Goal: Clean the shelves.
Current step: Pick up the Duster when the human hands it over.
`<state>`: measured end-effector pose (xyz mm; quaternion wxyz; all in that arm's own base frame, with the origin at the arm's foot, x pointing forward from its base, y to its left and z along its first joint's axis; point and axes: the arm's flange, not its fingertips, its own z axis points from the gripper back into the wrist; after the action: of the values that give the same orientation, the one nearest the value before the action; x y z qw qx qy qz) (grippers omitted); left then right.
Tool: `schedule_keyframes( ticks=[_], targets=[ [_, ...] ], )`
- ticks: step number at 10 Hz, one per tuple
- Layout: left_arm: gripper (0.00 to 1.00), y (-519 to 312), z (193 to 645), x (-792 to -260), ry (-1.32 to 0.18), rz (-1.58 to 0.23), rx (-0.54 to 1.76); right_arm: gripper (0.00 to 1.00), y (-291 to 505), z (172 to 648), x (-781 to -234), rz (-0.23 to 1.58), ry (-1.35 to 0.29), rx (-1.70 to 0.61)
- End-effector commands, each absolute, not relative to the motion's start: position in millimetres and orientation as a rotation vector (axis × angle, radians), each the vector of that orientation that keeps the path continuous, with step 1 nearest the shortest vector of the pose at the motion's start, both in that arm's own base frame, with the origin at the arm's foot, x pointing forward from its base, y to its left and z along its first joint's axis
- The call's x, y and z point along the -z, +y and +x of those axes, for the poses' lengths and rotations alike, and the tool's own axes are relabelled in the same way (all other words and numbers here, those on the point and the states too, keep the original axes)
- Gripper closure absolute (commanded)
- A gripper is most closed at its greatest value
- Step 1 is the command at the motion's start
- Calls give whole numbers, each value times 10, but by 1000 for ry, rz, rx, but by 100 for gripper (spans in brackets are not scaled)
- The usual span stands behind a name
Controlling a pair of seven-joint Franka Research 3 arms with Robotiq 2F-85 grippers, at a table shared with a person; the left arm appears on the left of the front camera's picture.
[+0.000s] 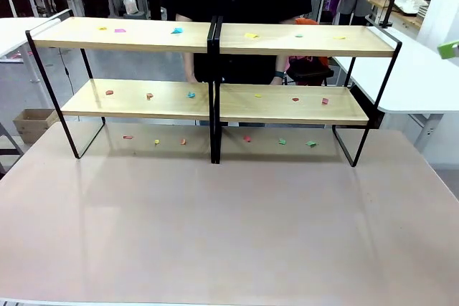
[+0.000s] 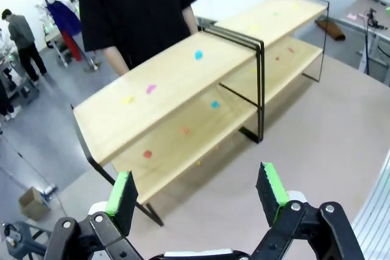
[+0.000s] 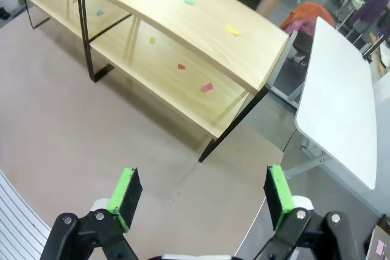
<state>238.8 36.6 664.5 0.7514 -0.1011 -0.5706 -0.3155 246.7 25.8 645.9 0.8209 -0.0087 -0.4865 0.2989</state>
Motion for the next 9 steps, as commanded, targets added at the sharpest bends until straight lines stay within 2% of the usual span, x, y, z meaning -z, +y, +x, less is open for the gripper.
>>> schedule_keyframes(
  ticks=[1, 5, 9],
  targets=[
    [0, 268, 2326, -6314, -1304, -256, 669, 0, 215, 2493, -6489, 4, -1084, -649],
    [0, 146, 2358, -6347, -1271, -245, 675, 0, 212, 2525, -6470, 22, -1086, -667],
    [0, 112, 2489, -6341, -1249, -270, 559, 0, 191, 2595, -6420, 35, -1067, -707]
  ],
)
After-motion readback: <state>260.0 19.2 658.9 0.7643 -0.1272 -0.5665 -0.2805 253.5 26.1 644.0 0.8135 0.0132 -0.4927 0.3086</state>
